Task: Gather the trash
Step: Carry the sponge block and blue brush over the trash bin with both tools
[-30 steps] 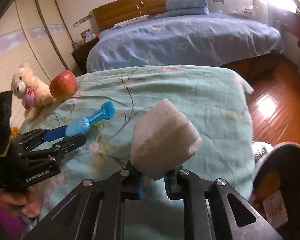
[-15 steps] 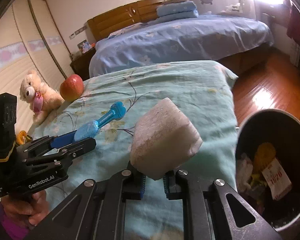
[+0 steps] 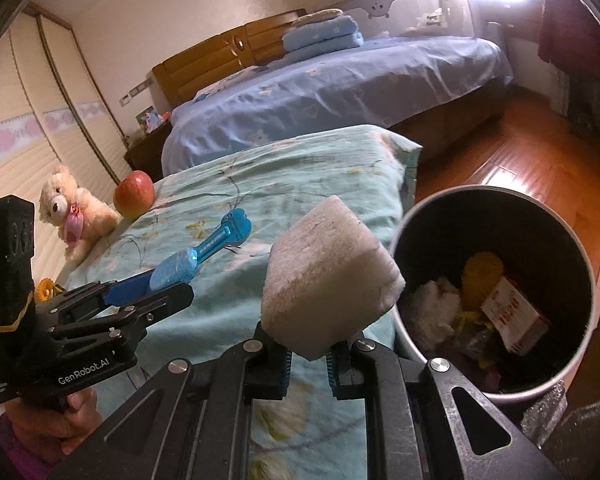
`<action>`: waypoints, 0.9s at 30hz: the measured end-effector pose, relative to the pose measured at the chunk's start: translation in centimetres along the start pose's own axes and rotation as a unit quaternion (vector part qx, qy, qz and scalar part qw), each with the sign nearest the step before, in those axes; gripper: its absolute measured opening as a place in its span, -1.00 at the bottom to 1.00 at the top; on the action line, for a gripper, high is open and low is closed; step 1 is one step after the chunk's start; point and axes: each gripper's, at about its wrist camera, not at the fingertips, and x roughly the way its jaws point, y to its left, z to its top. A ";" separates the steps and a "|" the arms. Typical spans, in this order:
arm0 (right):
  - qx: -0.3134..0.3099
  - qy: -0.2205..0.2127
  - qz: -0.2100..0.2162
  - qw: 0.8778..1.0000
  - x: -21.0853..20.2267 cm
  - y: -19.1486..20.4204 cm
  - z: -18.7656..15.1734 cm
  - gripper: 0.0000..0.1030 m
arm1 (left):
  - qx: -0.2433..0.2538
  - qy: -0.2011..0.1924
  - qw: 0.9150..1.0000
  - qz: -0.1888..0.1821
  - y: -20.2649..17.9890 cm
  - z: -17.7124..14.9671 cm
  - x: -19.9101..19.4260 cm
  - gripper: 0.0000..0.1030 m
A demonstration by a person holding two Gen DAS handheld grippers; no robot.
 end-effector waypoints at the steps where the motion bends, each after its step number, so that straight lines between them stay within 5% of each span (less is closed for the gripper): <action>1: 0.002 -0.001 -0.001 1.000 -0.3 -0.2 -0.1 -0.74 | 0.003 0.000 1.000 -0.002 -0.4 0.0 -0.1 -0.06; 27: 0.032 -0.021 -0.037 0.999 -3.2 -4.2 -1.1 -0.74 | 0.046 0.005 0.999 -0.028 -5.6 0.4 0.5 -0.07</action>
